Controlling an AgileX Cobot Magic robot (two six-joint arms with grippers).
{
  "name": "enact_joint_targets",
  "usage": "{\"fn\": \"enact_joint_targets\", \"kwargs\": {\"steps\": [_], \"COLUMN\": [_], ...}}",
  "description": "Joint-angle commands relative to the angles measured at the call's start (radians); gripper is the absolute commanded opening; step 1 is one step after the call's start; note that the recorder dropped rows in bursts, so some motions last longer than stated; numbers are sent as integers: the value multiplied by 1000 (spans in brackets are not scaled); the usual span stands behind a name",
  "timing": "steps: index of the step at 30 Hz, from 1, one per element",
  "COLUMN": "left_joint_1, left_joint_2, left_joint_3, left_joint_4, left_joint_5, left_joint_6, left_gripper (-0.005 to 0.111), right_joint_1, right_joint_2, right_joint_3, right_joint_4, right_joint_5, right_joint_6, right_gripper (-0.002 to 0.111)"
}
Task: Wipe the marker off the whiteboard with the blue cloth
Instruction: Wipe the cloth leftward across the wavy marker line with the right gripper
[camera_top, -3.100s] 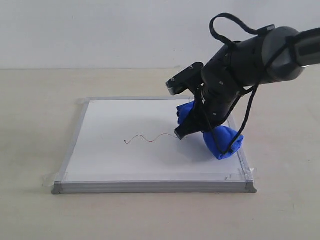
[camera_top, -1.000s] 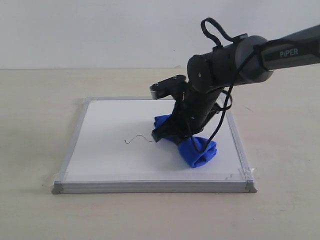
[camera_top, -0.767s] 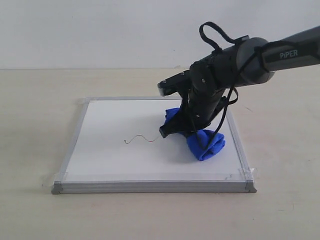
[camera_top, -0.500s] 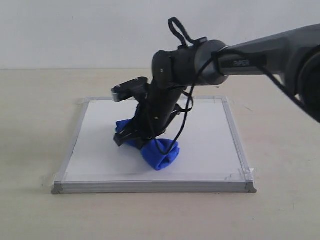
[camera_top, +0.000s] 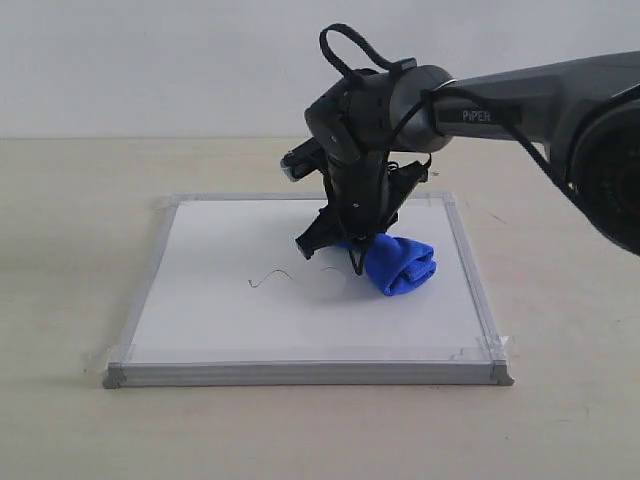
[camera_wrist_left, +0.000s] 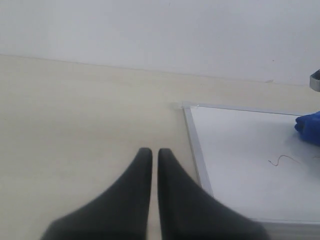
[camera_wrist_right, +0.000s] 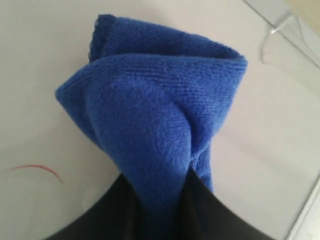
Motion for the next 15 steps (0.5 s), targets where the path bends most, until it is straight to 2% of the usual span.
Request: {"fn": "enact_joint_targets", "kwargs": {"steps": [1,4,6,8,10,12,15], "left_joint_1": [-3,-3,-3,-3,-3,-3,-3], "left_joint_2": [-3,-3,-3,-3,-3,-3,-3], "left_joint_3": [4,4,4,4,4,4,4], "left_joint_4": [-8,-8,-8,-8,-8,-8,-8], "left_joint_5": [3,3,3,3,3,3,3], "left_joint_6": [5,5,5,5,5,5,5], "left_gripper": [4,4,4,4,4,4,4], "right_joint_1": [23,42,48,48,40,28,19], "right_joint_2": [19,29,29,29,29,31,31], "right_joint_3": [-6,-6,-6,-6,-6,-6,-6], "right_joint_4": [253,588,743,808,743,588,210], "right_joint_5": [-46,-56,-25,-18,-46,-77,-85], "right_joint_6": [-193,-465,-638,-692,-639,-501,-174], "right_gripper": [0,0,0,0,0,0,0]}}
